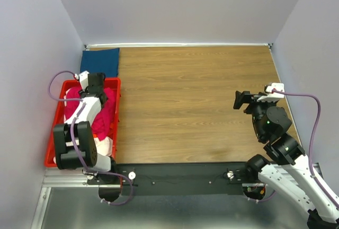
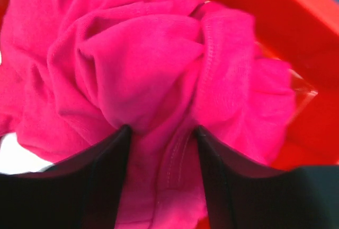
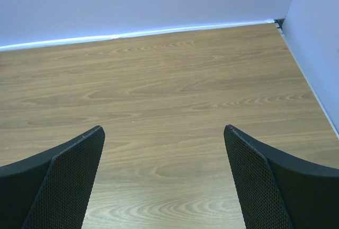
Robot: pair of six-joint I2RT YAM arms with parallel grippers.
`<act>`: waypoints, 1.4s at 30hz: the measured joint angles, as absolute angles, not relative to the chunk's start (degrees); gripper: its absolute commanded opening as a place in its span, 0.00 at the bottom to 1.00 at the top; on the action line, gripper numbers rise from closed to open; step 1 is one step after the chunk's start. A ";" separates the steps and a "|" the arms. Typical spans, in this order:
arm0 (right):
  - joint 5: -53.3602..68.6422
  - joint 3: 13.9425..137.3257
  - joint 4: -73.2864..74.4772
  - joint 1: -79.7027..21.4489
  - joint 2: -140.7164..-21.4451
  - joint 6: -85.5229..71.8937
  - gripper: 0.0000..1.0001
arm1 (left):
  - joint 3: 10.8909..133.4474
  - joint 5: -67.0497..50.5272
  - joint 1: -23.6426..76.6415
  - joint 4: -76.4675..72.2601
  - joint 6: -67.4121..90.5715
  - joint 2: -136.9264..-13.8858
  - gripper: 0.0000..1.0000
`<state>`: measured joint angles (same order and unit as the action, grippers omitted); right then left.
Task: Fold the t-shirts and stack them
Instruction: Grab the tshirt from the pile, then move the tshirt to the center of the board
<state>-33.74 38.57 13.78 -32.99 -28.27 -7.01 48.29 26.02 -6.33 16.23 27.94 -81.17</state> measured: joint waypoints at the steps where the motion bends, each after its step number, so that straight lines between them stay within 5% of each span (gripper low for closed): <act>1: -33.74 38.50 13.72 -32.99 -28.27 -7.03 1.00 | 48.31 26.02 -6.59 16.10 27.64 -81.87 0.42; 2: -33.74 38.48 13.69 -32.99 -28.27 -7.03 1.00 | 48.38 25.98 -6.83 15.94 27.51 -82.48 0.22; 4: -33.74 38.35 13.54 -32.99 -28.27 -7.03 1.00 | 48.90 25.80 -7.07 15.99 27.31 -82.96 0.00; 11: -33.76 37.93 13.19 -32.99 -27.49 -7.01 1.00 | 56.82 27.97 -4.99 21.91 25.15 -80.20 0.00; 21: -33.71 37.85 12.93 -32.99 -27.51 -7.09 1.00 | 79.42 36.69 10.98 25.06 20.71 -68.71 0.00; 32: -33.63 37.85 12.91 -32.99 -27.24 -7.51 1.00 | 105.32 37.19 34.50 24.34 16.95 -85.30 0.00; 37: -33.67 37.87 12.88 -32.99 -26.11 -7.60 1.00 | 117.45 30.65 44.10 21.98 15.94 -99.24 0.54; 39: -33.65 37.87 12.93 -32.99 -25.78 -7.60 1.00 | 123.04 27.59 47.72 21.87 15.84 -105.10 0.68; 42: -33.65 38.13 12.91 -32.99 -25.02 -7.57 1.00 | 126.58 21.98 53.01 20.23 15.25 -111.79 0.74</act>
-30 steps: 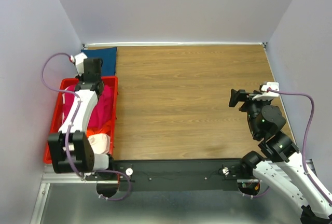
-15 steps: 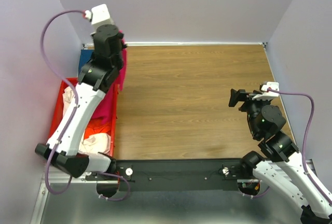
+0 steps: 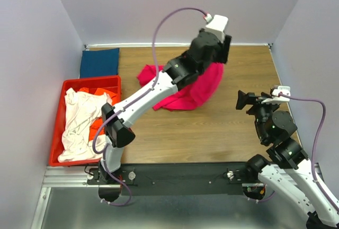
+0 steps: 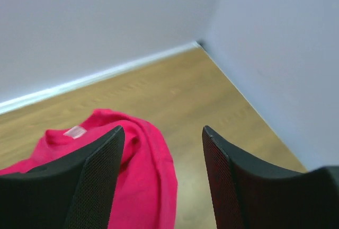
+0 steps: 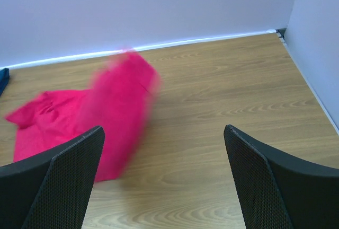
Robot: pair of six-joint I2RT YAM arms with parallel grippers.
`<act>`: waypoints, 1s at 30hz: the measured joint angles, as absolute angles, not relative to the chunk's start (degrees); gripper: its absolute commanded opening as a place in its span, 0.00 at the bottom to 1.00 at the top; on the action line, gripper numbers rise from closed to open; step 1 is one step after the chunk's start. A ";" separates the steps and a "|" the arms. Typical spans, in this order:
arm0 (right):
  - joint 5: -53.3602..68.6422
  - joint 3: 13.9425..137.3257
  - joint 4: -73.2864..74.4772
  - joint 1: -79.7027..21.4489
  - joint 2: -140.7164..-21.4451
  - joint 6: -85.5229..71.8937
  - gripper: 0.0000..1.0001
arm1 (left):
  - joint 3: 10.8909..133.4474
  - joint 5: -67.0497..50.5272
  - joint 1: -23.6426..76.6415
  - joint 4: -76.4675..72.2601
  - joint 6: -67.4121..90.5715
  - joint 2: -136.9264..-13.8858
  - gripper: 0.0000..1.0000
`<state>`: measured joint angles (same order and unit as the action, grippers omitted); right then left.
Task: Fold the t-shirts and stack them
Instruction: Move the tshirt to the center of the board, then flatten the tshirt out
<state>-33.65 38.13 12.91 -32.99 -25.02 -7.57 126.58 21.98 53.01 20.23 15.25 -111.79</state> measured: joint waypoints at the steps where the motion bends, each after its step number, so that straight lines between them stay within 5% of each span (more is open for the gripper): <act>1: -33.65 38.26 12.91 -32.99 -24.91 -7.57 1.00 | 126.08 20.73 53.95 20.25 15.20 -112.25 0.75; 10: -28.97 41.21 12.43 -32.97 -31.59 -8.14 1.00 | 98.39 17.19 44.69 16.10 18.74 -96.73 0.79; 16: -18.13 47.88 11.92 -32.99 -50.22 -8.82 0.98 | 79.42 17.10 31.48 16.27 19.94 -83.11 0.78; 19: -10.70 51.44 12.19 -32.99 -59.77 -8.16 0.87 | 70.57 19.20 29.45 16.21 19.70 -77.47 0.77; 30: 4.75 69.95 12.32 -36.99 -99.31 -2.55 0.76 | 51.33 29.50 26.11 10.59 17.96 -64.16 0.75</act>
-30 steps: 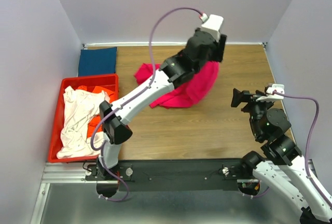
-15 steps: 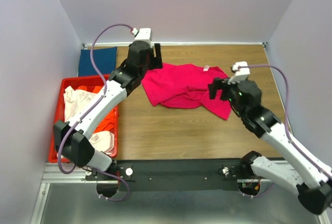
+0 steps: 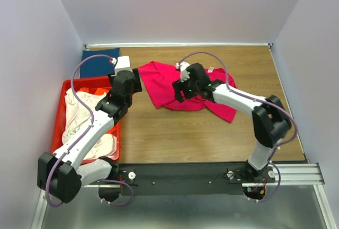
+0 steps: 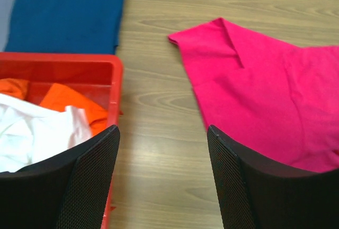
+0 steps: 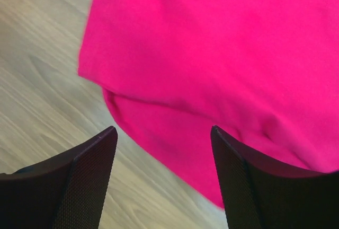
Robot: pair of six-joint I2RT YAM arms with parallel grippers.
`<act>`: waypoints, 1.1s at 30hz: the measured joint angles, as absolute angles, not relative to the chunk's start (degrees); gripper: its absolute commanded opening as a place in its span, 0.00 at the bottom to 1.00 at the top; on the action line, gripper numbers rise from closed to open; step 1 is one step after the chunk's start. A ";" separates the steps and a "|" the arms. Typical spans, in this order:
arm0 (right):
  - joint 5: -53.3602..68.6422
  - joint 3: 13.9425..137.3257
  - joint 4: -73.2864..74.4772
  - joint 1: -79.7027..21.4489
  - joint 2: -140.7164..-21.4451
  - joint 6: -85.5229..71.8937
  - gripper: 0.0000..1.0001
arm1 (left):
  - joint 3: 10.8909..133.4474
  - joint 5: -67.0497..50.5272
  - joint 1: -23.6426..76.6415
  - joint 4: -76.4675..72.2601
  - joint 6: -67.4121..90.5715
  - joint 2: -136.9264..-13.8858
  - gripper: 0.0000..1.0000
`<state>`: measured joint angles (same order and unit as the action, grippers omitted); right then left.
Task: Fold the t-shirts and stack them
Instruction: Flatten the tshirt out
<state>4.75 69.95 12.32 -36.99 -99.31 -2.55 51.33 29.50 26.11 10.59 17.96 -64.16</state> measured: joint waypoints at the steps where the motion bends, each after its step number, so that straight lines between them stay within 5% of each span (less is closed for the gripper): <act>1: 5.39 71.81 12.38 -37.74 -101.60 -1.69 0.75 | 51.09 30.28 25.89 10.37 17.78 -63.99 0.74; 20: 4.86 91.53 11.62 -51.59 -126.54 8.29 0.45 | 50.70 34.02 19.62 7.81 17.43 -61.17 0.74; 33: -2.39 91.50 10.63 -51.92 -126.41 9.08 0.44 | 50.65 33.71 19.44 7.79 17.43 -61.17 0.74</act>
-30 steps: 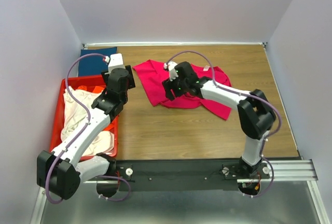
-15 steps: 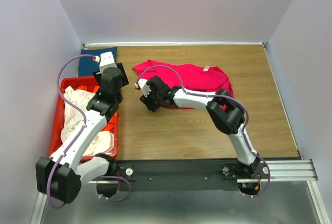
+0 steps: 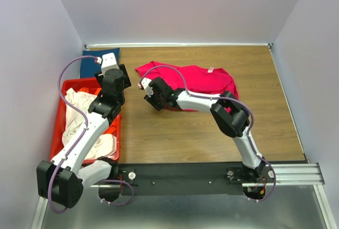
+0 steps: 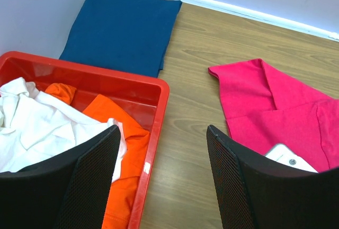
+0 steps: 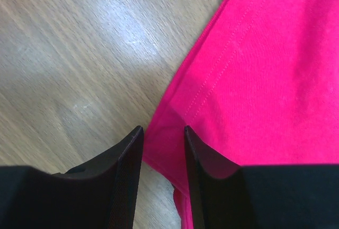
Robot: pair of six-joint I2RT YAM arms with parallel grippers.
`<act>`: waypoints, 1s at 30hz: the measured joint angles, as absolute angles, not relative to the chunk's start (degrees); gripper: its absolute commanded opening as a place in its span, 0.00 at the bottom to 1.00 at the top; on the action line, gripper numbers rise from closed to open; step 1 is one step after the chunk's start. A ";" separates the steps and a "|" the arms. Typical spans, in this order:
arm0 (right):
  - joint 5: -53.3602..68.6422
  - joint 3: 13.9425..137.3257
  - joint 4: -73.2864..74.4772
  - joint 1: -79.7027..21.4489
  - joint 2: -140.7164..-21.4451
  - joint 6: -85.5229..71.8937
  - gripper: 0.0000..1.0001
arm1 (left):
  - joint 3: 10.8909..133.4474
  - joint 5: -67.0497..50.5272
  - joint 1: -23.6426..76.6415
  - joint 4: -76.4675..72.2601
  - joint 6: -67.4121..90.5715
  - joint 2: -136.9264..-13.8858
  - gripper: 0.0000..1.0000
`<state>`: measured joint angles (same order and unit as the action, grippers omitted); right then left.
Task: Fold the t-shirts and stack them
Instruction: Flatten the tshirt out
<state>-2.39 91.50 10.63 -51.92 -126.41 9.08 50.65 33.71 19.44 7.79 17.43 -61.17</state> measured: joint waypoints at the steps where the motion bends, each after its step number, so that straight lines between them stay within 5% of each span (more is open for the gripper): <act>1: -2.68 91.37 10.74 -51.94 -126.28 9.10 0.44 | 50.65 33.65 19.44 7.79 17.41 -61.19 0.74; 10: -3.38 89.82 10.15 -52.07 -125.56 8.99 0.41 | 50.65 33.01 19.44 7.79 17.41 -61.73 0.73; 13: -3.36 89.17 9.50 -52.12 -125.38 8.64 0.32 | 50.65 32.71 19.44 7.77 17.39 -61.95 0.73; 18: -3.33 88.77 8.93 -52.18 -125.36 8.51 0.01 | 50.65 32.47 19.44 7.77 17.39 -62.13 0.73; 30: -6.33 89.62 10.74 -52.14 -124.95 9.17 0.01 | 50.65 32.29 19.44 7.77 17.37 -62.43 0.73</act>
<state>-6.33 89.62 10.74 -52.14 -124.95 9.17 50.65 32.29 19.44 7.77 17.37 -62.43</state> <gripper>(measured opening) 0.009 0.732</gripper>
